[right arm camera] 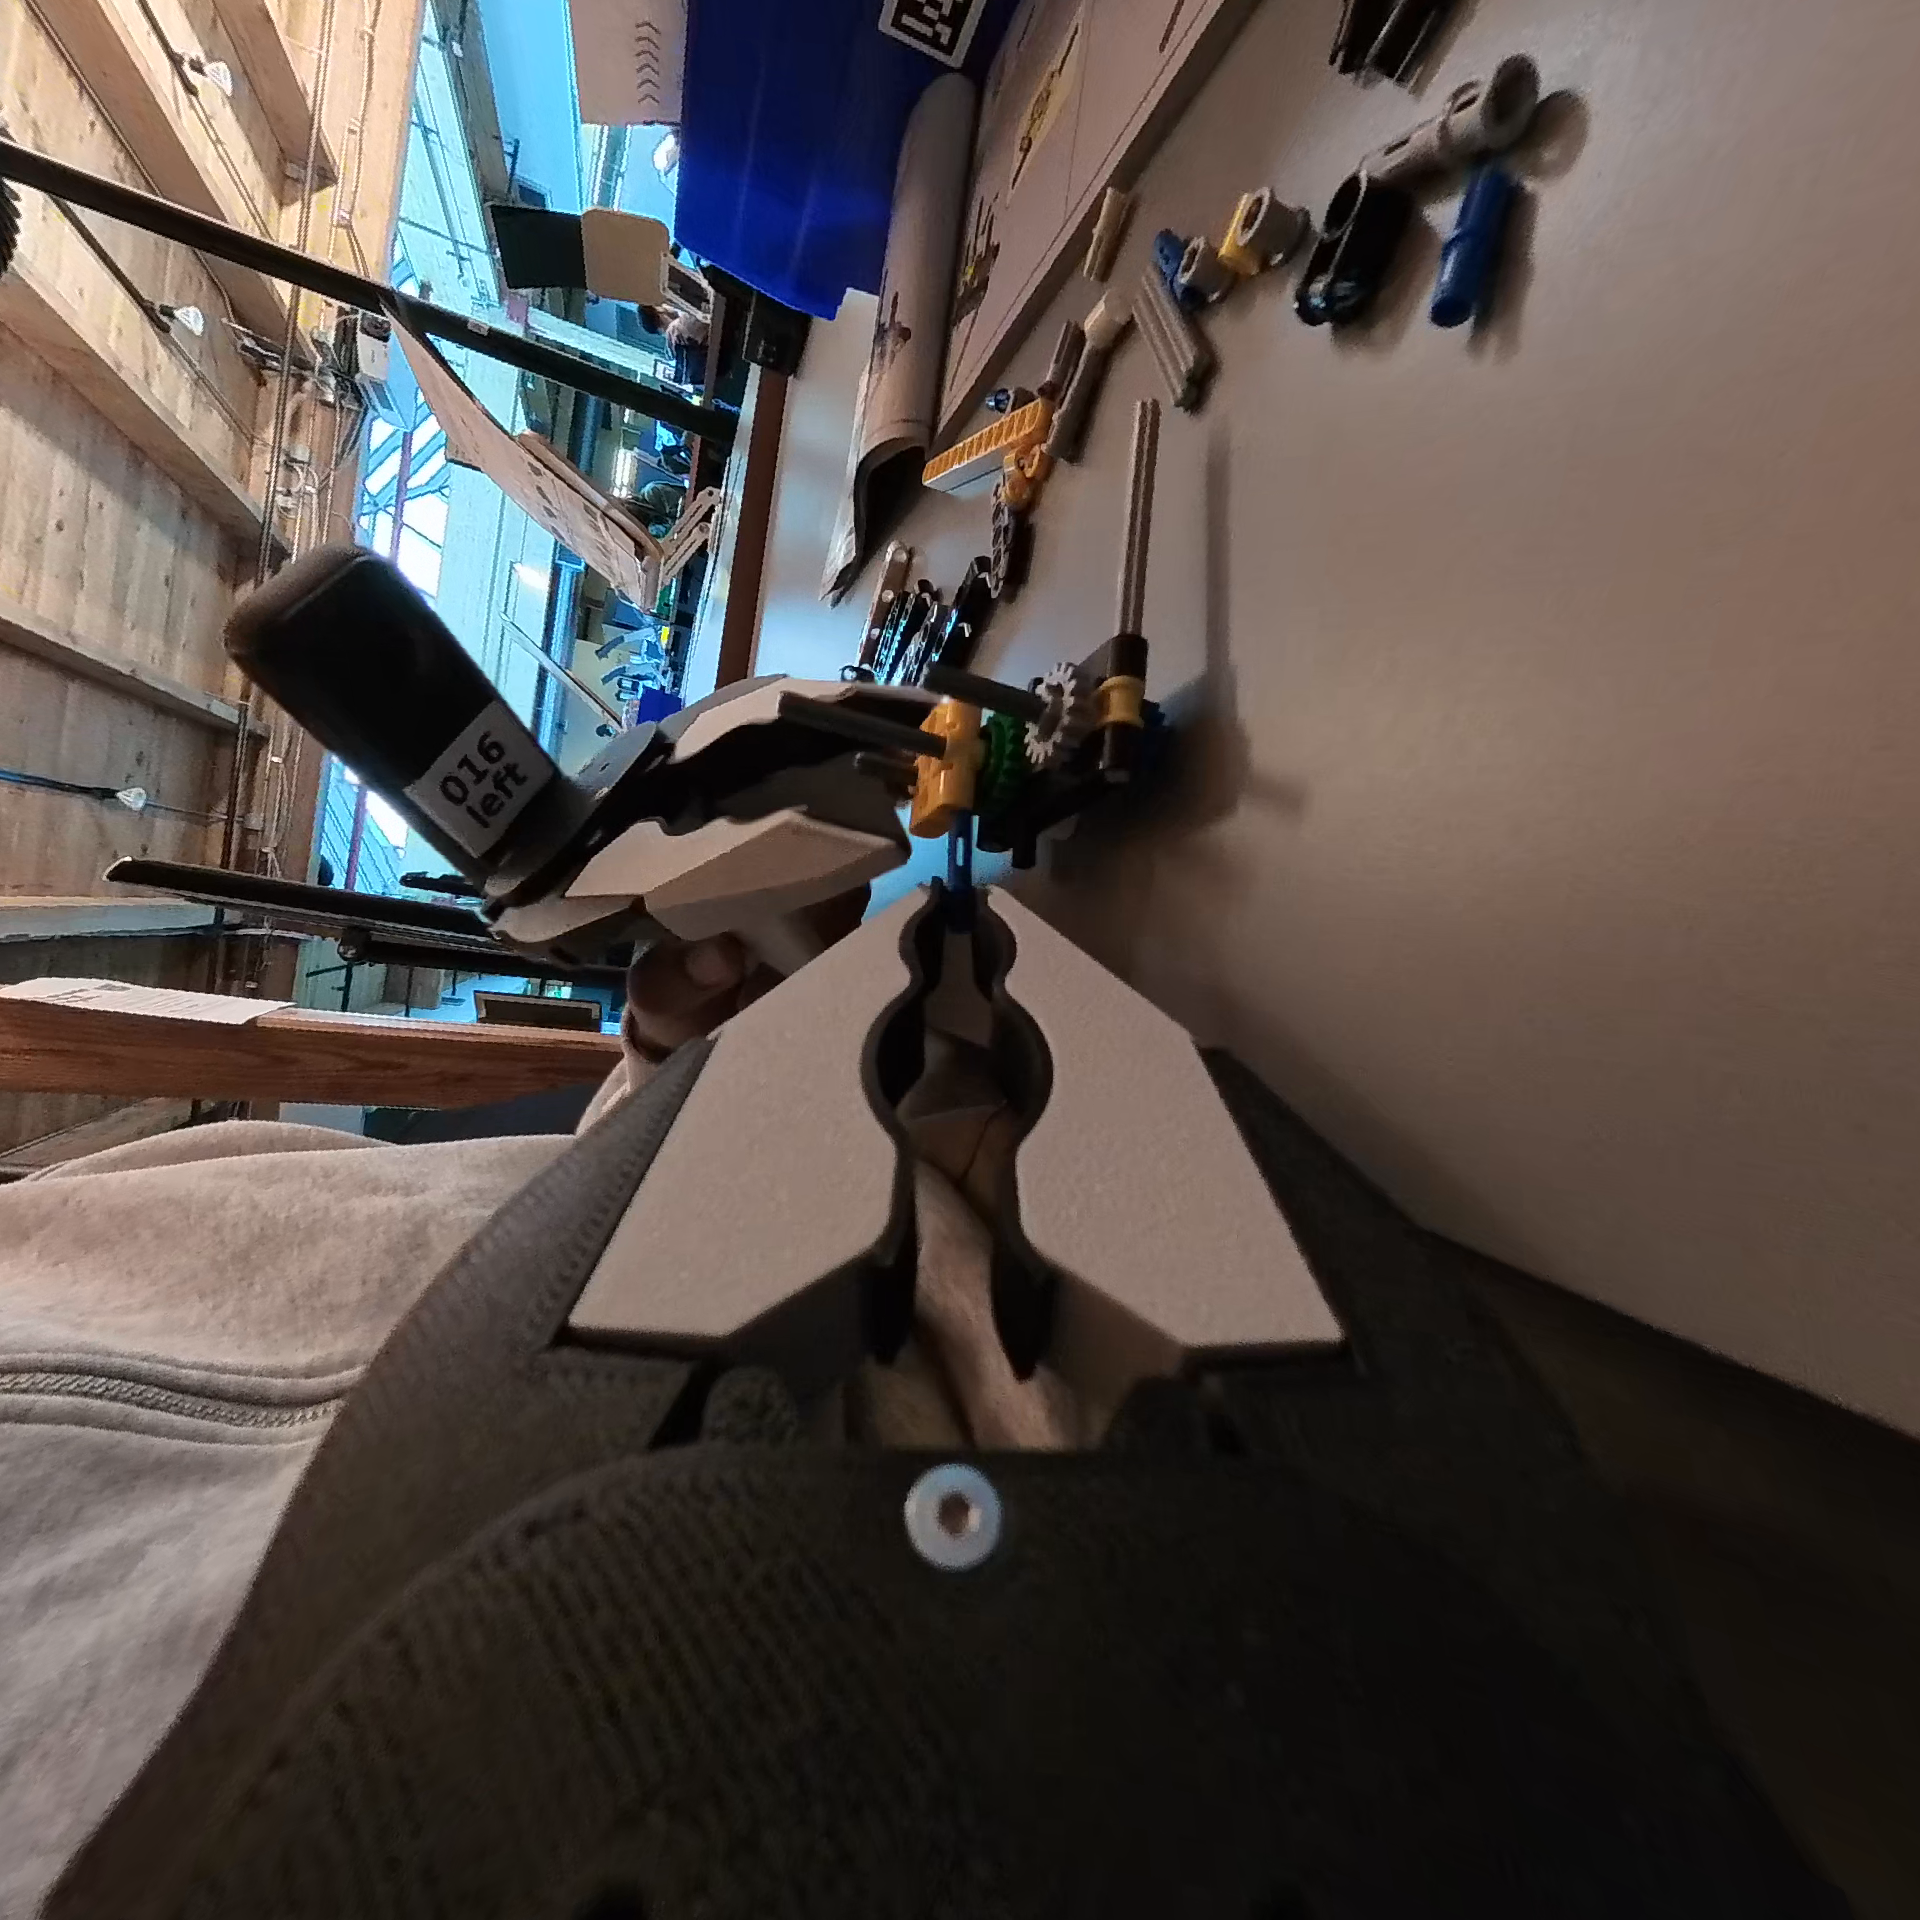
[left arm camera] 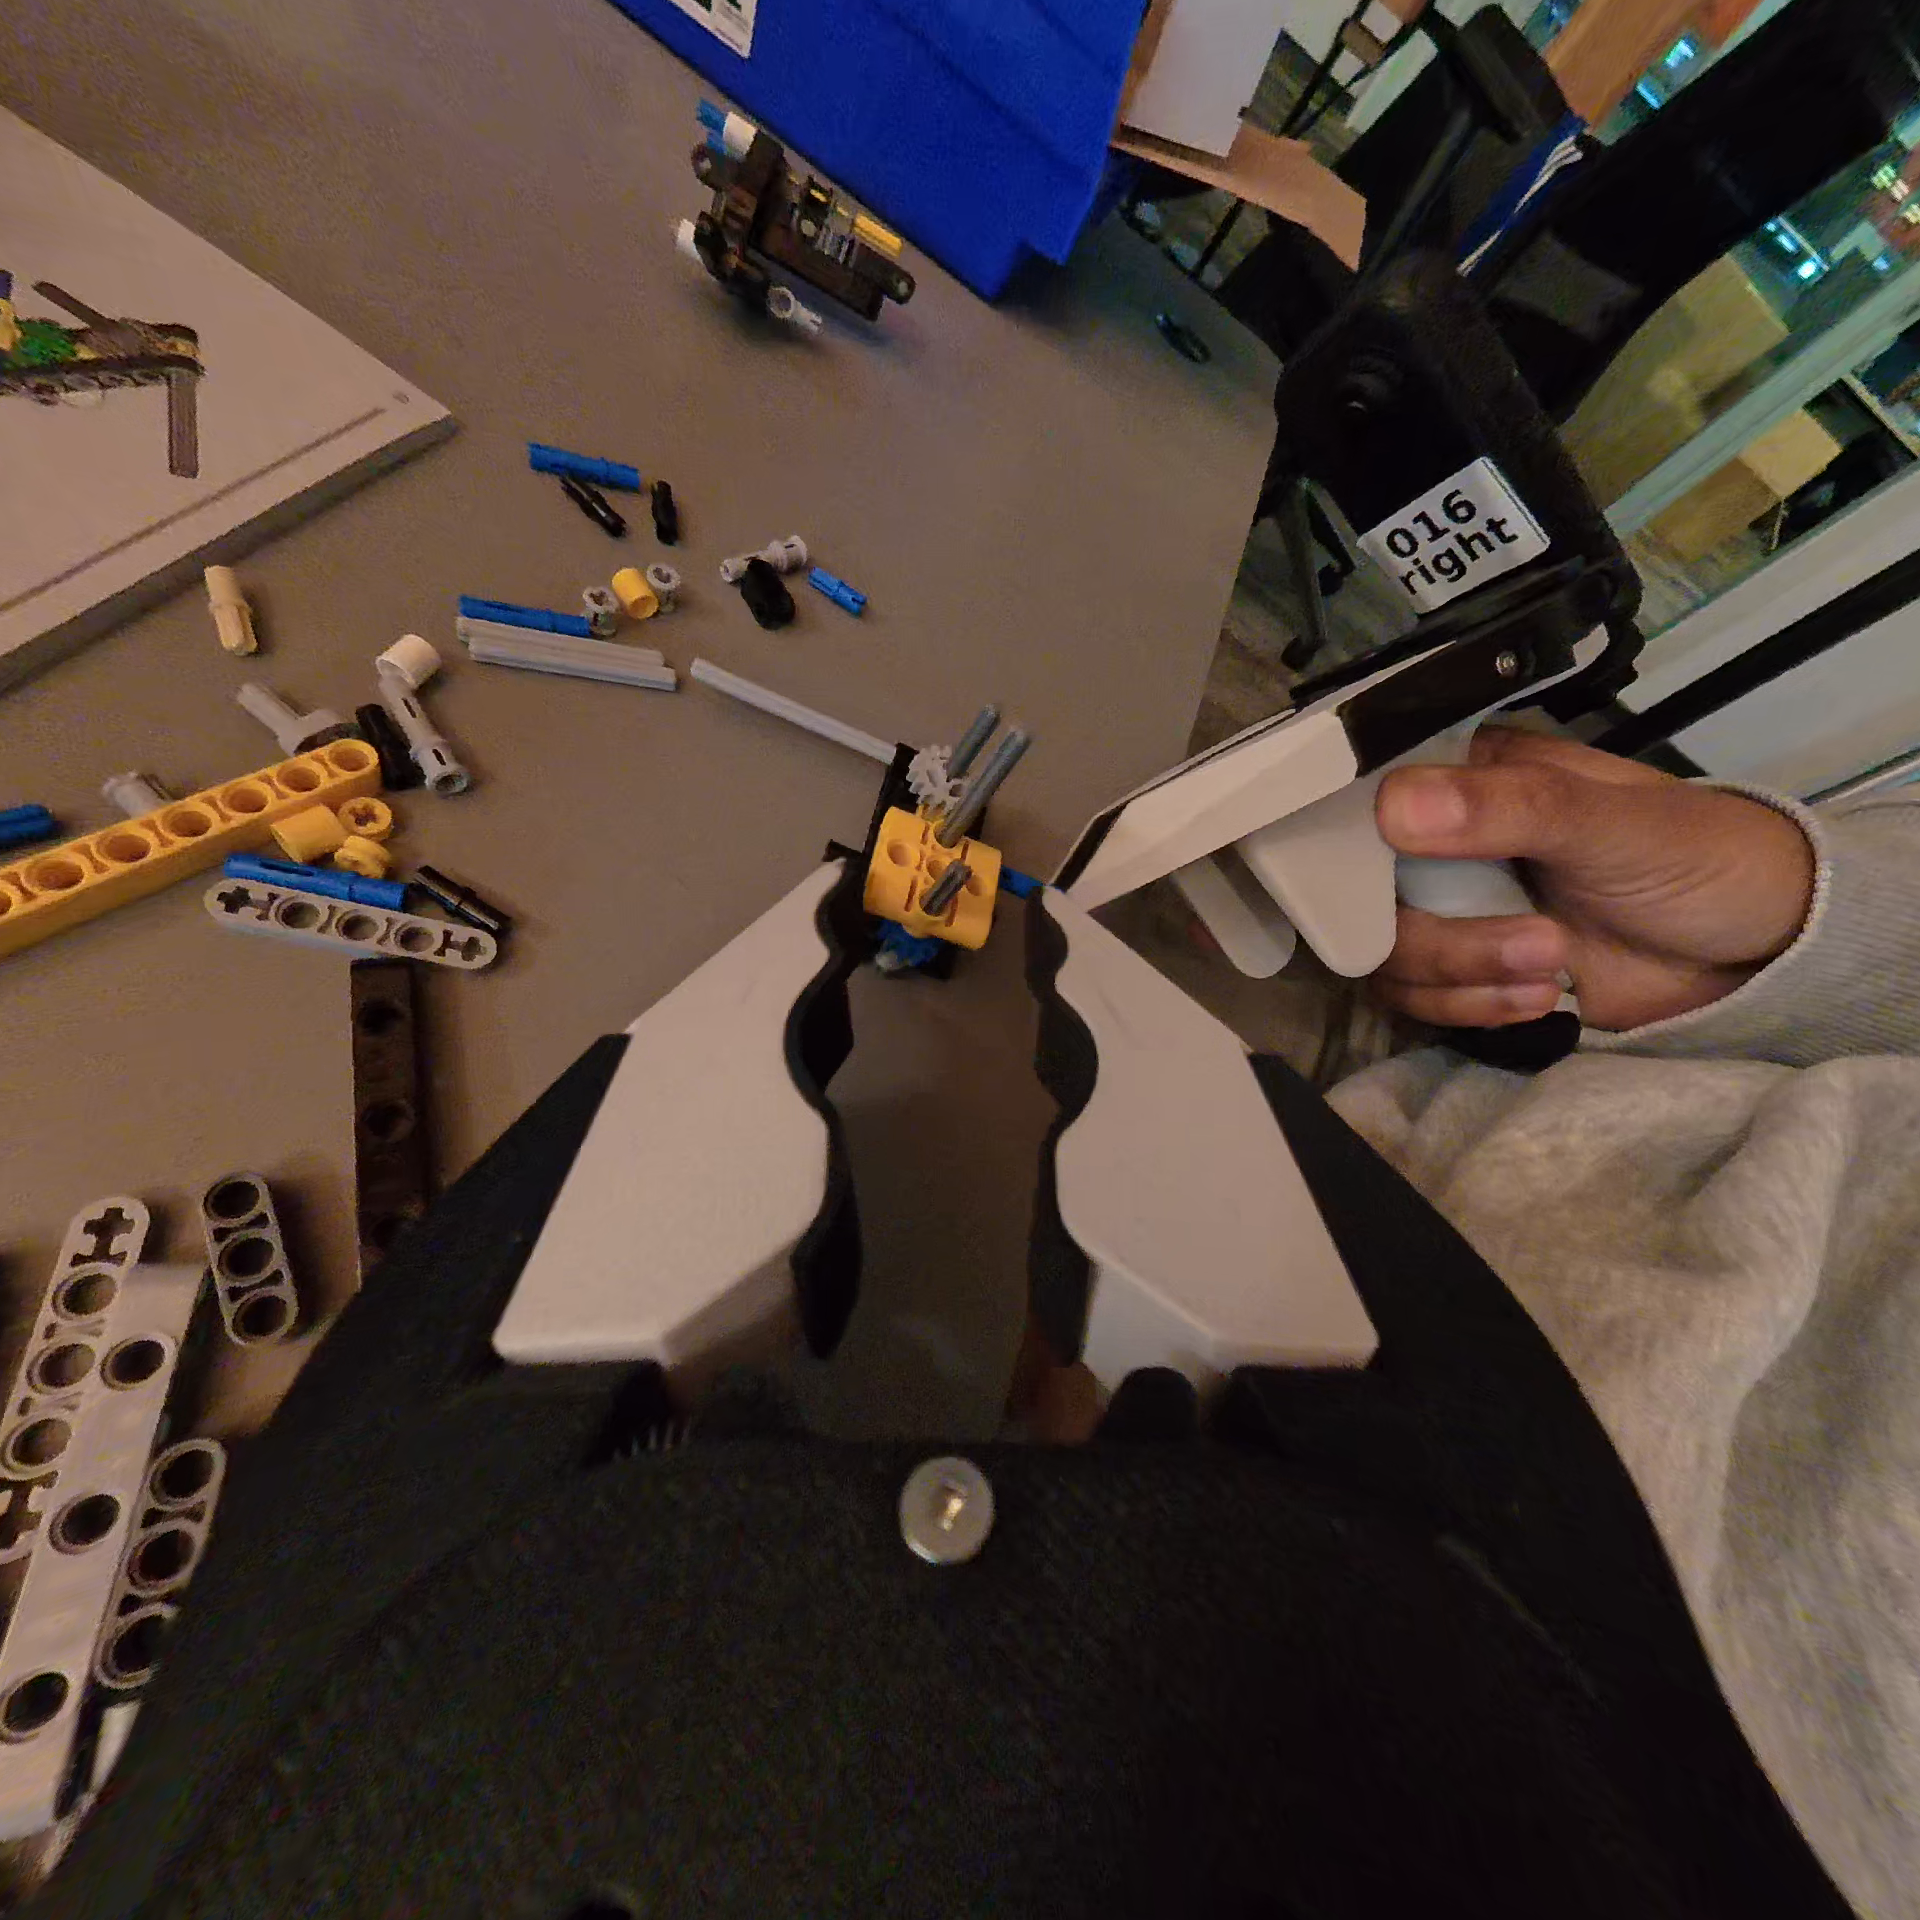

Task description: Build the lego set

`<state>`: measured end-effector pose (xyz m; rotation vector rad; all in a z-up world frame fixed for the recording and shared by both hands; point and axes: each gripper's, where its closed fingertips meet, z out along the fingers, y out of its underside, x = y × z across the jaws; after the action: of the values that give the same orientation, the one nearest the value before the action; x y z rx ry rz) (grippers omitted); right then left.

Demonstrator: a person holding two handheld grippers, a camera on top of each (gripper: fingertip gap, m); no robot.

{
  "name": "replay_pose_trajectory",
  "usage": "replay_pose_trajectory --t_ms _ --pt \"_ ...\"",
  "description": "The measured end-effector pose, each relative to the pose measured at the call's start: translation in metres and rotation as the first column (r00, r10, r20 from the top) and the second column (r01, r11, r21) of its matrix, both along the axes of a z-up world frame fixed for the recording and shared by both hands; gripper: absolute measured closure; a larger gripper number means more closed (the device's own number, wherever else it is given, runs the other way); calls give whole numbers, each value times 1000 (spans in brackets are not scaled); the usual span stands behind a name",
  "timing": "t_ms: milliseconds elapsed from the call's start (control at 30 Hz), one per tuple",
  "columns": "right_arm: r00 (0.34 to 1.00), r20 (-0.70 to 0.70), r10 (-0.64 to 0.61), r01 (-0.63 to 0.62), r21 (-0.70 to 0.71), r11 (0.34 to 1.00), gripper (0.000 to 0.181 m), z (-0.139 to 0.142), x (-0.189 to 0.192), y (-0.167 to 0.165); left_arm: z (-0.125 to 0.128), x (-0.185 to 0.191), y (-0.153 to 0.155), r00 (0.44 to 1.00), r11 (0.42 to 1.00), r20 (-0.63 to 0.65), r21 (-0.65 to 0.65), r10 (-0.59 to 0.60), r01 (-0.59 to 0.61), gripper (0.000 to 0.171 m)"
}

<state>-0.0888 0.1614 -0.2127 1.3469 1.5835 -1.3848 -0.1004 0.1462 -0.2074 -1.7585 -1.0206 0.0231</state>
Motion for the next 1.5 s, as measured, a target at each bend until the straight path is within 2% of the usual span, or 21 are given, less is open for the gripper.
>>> replay_pose_trajectory --t_ms 200,500,800,1500 --pt "1000 10 0 0 -5 1000 178 0 0 1 -1 -1 1 1000 1000 -15 -22 8 -8 150" --pt "1000 -2 18 -18 30 999 179 1 -4 6 0 -2 4 999 999 -36 -34 12 -13 141" --pt "999 4 53 -53 48 997 178 0 -6 6 -4 -6 7 997 994 -69 -103 36 -43 148" --pt "993 23 112 -113 73 991 178 1 -7 9 -4 -5 9 995 990 -99 -134 30 -43 150"
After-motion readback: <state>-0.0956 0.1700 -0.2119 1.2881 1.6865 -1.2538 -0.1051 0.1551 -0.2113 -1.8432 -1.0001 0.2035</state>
